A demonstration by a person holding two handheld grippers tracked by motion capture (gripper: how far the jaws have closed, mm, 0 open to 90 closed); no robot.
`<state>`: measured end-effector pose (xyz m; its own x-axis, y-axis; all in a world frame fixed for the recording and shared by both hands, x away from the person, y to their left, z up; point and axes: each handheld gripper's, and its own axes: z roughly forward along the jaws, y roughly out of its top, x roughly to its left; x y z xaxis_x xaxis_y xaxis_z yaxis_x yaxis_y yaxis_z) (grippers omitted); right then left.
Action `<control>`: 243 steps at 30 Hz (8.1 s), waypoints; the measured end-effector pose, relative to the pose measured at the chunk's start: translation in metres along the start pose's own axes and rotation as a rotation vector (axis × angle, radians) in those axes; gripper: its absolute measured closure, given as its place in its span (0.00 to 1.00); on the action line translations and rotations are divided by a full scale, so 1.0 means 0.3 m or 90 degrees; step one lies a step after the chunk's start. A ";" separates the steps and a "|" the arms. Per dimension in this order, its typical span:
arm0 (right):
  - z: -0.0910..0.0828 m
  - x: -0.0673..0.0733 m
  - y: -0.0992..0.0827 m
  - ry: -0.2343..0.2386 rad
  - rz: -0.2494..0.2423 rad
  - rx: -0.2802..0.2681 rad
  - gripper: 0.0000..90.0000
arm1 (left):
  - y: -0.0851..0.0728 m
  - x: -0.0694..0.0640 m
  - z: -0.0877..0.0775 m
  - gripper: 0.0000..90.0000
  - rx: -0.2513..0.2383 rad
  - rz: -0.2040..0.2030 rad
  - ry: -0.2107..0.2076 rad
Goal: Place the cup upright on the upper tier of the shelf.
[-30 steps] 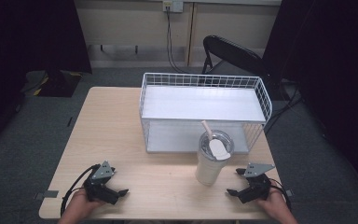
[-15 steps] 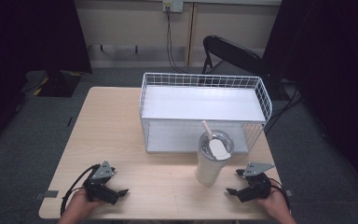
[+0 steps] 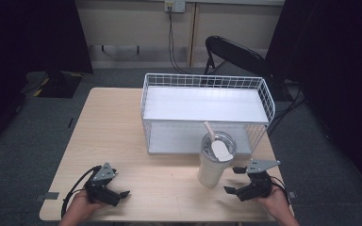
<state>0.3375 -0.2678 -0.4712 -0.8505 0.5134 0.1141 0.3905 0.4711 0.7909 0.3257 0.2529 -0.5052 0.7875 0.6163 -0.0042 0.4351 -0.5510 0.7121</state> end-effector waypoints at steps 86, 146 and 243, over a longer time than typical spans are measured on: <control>0.154 0.009 0.137 0.031 -0.001 -0.182 0.07 | 0.000 0.000 0.000 0.00 0.000 -0.001 -0.001; -0.083 -0.020 0.332 -0.023 -0.017 -0.218 0.12 | 0.000 0.000 0.000 0.00 0.000 -0.002 -0.001; -0.279 -0.087 0.851 -0.009 -0.035 -0.190 0.12 | 0.000 0.000 0.000 0.00 -0.001 0.000 0.002</control>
<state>0.4300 -0.2208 -0.2219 -0.8615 0.5043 0.0593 0.2216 0.2683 0.9375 0.3257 0.2530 -0.5050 0.7861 0.6181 -0.0022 0.4344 -0.5499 0.7134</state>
